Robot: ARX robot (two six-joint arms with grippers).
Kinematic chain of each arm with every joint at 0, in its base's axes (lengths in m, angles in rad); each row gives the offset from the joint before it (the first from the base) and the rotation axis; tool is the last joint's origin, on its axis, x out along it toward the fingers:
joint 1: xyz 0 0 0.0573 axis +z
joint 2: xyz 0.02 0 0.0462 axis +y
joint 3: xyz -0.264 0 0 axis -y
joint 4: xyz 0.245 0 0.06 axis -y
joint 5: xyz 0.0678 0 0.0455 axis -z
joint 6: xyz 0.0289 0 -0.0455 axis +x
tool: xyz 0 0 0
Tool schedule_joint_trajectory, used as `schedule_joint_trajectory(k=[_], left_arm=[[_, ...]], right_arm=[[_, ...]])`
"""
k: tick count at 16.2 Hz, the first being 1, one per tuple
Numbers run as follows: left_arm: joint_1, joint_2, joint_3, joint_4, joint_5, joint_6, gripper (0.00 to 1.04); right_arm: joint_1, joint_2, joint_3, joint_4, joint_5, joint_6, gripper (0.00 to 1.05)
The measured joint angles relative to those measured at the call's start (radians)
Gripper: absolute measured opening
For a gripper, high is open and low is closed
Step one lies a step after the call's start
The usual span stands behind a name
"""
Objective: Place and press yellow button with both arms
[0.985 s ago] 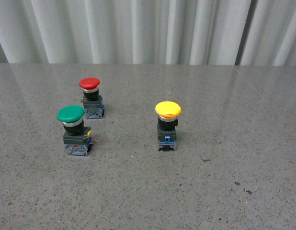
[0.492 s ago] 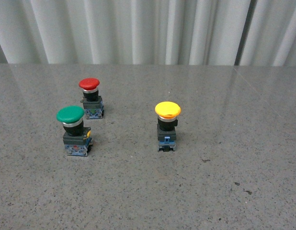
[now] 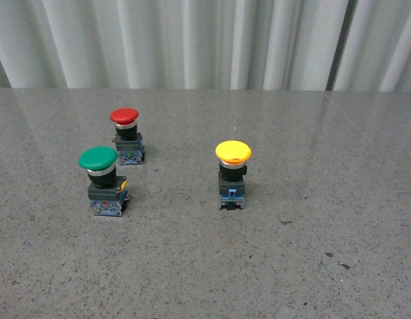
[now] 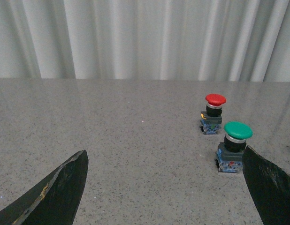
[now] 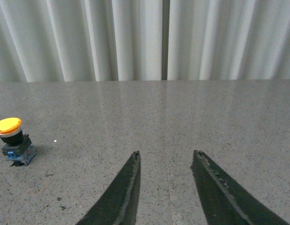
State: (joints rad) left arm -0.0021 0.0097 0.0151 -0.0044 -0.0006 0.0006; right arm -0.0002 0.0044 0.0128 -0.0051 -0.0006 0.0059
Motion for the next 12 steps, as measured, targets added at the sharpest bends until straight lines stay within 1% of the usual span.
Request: schedule_joint_trajectory(k=[1,2,3,6,12], left_arm=[[0.0,0.0,0.0,0.0,0.0,0.0,0.98],[0.0,0.0,0.0,0.0,0.0,0.0,0.98],[0.0,0.0,0.0,0.0,0.0,0.0,0.98],[0.0,0.0,0.0,0.0,0.0,0.0,0.98],[0.0,0.0,0.0,0.0,0.0,0.0,0.98]], right_arm=[[0.0,0.0,0.0,0.0,0.0,0.0,0.43],[0.0,0.0,0.0,0.0,0.0,0.0,0.52],[0.0,0.0,0.0,0.0,0.0,0.0,0.65],[0.0,0.0,0.0,0.0,0.0,0.0,0.98],[0.0,0.0,0.0,0.0,0.0,0.0,0.98]])
